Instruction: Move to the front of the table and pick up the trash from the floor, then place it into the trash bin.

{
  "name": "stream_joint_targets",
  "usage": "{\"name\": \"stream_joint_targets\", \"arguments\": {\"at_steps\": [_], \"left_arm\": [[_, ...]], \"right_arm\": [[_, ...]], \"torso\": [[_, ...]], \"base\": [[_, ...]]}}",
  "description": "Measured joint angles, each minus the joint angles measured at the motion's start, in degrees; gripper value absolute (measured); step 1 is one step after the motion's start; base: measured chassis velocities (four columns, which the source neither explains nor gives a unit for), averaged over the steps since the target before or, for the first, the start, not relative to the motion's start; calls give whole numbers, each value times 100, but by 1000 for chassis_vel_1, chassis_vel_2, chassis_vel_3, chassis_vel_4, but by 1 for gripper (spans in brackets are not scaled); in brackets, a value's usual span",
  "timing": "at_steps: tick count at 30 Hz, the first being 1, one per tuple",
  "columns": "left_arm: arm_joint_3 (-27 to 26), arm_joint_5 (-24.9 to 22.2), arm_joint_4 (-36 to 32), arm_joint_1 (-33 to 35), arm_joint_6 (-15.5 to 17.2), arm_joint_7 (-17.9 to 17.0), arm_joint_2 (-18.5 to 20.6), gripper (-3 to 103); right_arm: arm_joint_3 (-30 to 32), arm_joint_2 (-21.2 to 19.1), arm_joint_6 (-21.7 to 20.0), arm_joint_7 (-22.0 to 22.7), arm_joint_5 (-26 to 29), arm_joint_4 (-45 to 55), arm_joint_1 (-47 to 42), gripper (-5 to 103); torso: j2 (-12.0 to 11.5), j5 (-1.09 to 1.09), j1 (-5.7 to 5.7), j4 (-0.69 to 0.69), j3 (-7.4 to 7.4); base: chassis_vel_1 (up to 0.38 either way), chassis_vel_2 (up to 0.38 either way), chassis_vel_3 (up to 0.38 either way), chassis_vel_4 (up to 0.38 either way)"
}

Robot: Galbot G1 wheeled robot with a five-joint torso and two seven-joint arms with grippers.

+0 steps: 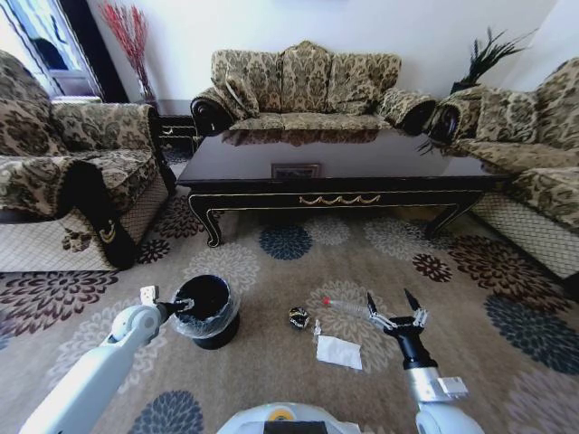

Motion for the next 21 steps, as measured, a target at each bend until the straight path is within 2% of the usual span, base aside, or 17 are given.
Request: {"name": "stream_joint_targets", "arguments": {"at_steps": [1, 4, 5, 8, 10, 13, 14, 17, 19, 21], "left_arm": [[0, 0, 0, 0, 0, 0, 0, 86], [-4, 13, 13, 22, -21, 0, -27, 70], [-4, 13, 13, 22, -21, 0, -27, 70], [-20, 24, 7, 73, -38, -2, -39, 53], [-34, 26, -5, 100, -42, -5, -45, 53], [-109, 26, -76, 202, -53, -22, -50, 37], [-109, 26, -76, 202, -53, -22, -50, 37], [-230, -12, -234, 362, -48, -30, 6, 21], [-259, -30, -277, 392, -36, -26, 24, 21], [-356, -62, -375, 456, -35, -42, 64, 10]], "right_arm": [[0, 0, 0, 0, 0, 0, 0, 100], [-17, -5, 1, -2, 0, -42, 34, 100], [-17, -5, 1, -2, 0, -42, 34, 100], [-39, -10, 2, -1, 0, -88, 65, 100], [-46, -11, 3, -1, 1, -101, 75, 100], [-75, -12, 12, 2, 1, -129, 101, 100], [-75, -12, 12, 2, 1, -129, 101, 100], [-106, -21, 22, 3, 4, -152, 129, 100], [-113, -23, 23, 3, 4, -156, 136, 100], [-136, -24, 25, 4, 4, -168, 149, 100]], "torso": [[0, 0, 0, 0, 0], [1, 1, 0, 0, 0], [1, 1, 0, 0, 0], [1, 0, 0, -1, -1], [1, 0, 0, -2, 0], [1, -4, 0, -3, 1], [1, -4, 0, -3, 1], [0, -11, 0, -1, 2], [0, -12, 0, -1, 3], [-1, -11, 1, -1, 3]], "base": [[0, 0, 0, 0], [0, 0, 0, 0], [0, 0, 0, 0], [0, 0, 0, 0], [0, 0, 0, 0], [0, 0, 0, 0], [0, 0, 0, 0], [0, 0, 0, 0], [0, 0, 0, 0], [0, 0, 0, 0]]}}
